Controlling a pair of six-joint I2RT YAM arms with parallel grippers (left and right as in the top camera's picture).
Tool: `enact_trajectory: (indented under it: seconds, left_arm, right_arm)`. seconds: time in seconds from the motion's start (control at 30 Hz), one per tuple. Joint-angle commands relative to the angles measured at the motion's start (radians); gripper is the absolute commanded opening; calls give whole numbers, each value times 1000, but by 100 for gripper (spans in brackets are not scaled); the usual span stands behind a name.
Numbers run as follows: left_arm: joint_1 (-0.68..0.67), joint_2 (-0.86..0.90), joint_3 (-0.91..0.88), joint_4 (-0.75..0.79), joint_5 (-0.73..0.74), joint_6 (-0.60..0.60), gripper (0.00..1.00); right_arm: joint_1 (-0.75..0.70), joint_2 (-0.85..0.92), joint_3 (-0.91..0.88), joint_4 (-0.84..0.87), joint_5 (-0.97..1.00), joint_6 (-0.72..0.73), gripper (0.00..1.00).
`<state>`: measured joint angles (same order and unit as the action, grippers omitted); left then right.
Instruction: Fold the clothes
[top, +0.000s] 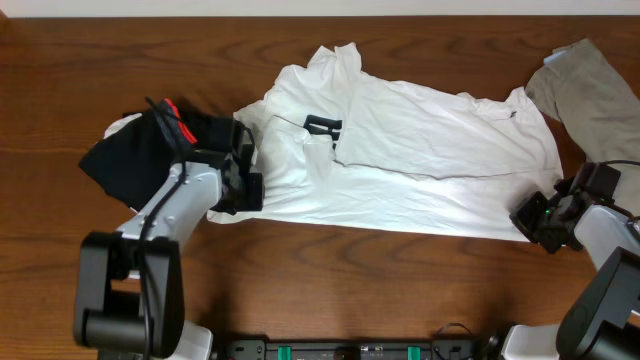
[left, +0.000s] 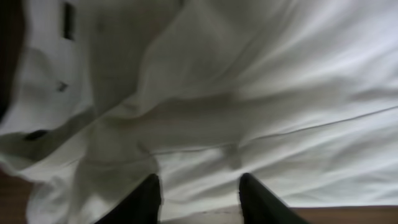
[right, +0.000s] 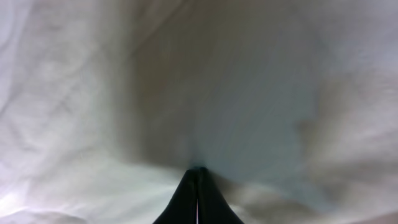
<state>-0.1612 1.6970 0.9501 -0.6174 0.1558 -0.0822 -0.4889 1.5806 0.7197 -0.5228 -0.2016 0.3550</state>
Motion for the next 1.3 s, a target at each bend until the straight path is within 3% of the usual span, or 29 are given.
enact_trajectory:
  seconds: [0.0, 0.27, 0.57, 0.73, 0.9, 0.97, 1.07, 1.13, 1.27]
  left_arm:
    - [-17, 49, -19, -29, -41, -5, 36]
    - [-24, 37, -18, -197, -42, -87, 22]
    - [-25, -126, -18, -414, -41, -153, 19]
    - [-27, -256, -16, -404, -37, -154, 21]
    - [-35, -345, -16, -260, -37, -90, 31]
    - [-35, -337, -18, -228, -37, -90, 31]
    - [-42, -298, -21, -205, -36, -90, 32]
    - [-55, -260, -29, -178, -35, -90, 32]
    - [-99, -159, -39, -115, -33, -90, 32]
  right_arm:
    - [-6, 35, -42, -35, 348, 37, 1]
    - [-35, 35, -14, -86, 494, 56, 2]
    - [-35, 35, -6, -133, 494, 56, 8]
    - [-35, 24, 0, -148, 441, 56, 7]
    - [-35, -76, 13, -108, 214, -5, 9]
    - [-35, -150, 21, -105, 127, -26, 15]
    - [-35, -264, 26, -106, 35, -27, 41]
    - [-35, -319, 26, -111, -4, -27, 47]
    - [-35, -382, 26, -133, -35, -27, 50]
